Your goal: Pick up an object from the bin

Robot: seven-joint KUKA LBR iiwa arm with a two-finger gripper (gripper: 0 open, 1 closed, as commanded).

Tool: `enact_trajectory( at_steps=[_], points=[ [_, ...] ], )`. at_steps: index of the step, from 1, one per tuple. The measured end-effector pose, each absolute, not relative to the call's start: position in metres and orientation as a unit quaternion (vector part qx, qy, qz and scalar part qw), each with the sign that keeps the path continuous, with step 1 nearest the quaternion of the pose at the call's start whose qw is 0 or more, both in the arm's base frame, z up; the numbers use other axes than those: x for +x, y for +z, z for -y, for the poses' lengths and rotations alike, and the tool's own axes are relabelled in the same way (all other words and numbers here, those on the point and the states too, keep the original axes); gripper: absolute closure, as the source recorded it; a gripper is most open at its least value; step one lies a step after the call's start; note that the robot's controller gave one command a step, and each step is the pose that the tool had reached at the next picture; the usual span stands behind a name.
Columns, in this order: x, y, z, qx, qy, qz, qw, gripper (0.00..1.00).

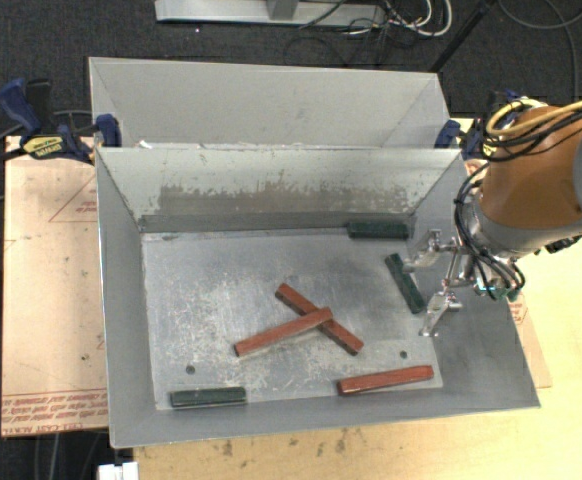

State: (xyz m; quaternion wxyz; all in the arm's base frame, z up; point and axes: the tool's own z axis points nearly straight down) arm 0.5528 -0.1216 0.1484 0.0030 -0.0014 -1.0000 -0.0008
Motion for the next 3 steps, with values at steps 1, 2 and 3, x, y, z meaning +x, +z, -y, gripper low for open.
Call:
enact_trajectory(
  at_steps=[1, 2, 3],
  points=[
    [0.555, 0.152, 0.121, 0.000, 0.000, 1.000, -0.001, 0.00],
    [0.524, 0.132, 0.072, 0.027, 0.000, 1.000, -0.001, 0.00],
    [0.542, 0.088, 0.071, 0.005, -0.003, 1.000, -0.002, 0.00]
  ],
)
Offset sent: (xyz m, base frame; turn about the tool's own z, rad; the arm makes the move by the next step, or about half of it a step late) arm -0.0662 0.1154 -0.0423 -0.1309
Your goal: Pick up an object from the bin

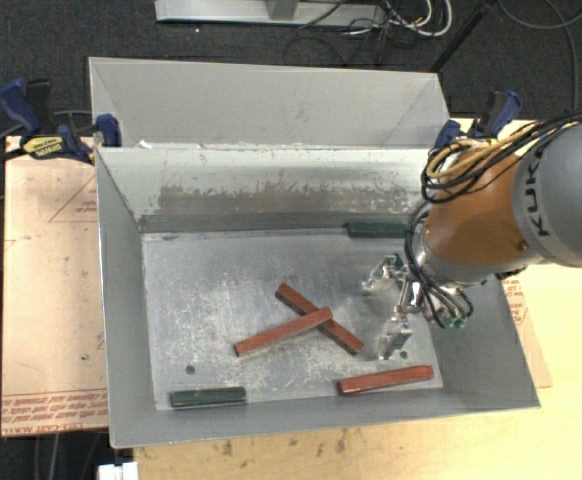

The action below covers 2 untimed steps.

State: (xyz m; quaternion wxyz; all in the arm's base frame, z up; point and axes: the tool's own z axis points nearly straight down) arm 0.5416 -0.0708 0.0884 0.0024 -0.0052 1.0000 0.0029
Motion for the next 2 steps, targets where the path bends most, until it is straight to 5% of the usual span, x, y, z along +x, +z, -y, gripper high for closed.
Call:
enact_trajectory(
  at_steps=[1, 2],
  points=[
    [0.5087, 0.0842, 0.0176, -0.038, 0.001, -0.999, 0.000, 1.00],
    [0.5087, 0.0842, 0.0176, -0.038, 0.001, -0.999, 0.000, 1.00]
  ],
)
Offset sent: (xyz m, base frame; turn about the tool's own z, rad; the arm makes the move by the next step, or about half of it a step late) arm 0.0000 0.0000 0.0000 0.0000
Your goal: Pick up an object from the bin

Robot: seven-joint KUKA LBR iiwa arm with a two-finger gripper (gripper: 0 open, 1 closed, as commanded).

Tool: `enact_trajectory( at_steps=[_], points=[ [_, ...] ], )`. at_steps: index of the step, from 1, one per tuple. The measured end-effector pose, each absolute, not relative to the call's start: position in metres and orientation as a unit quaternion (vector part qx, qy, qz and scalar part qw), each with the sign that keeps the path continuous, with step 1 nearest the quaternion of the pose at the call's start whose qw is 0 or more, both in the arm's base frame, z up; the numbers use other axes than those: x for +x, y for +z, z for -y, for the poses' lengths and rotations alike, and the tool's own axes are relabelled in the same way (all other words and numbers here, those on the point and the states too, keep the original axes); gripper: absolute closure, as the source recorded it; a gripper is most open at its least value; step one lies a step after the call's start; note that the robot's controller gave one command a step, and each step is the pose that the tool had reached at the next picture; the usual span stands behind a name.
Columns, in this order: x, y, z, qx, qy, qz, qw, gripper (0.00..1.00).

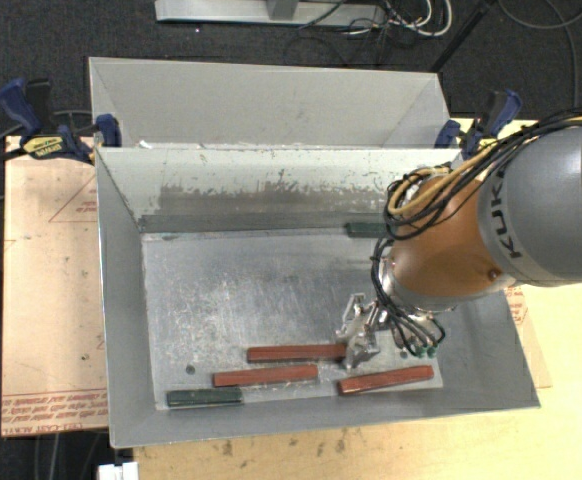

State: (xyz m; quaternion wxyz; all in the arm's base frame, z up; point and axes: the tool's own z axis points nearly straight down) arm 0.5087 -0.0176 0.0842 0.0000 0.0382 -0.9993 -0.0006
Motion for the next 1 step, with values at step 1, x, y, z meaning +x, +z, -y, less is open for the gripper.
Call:
enact_trajectory(
  at_steps=[1],
  points=[
    [0.5331, 0.2014, 0.0320, 0.081, 0.000, 0.997, -0.001, 1.00]
  ],
)
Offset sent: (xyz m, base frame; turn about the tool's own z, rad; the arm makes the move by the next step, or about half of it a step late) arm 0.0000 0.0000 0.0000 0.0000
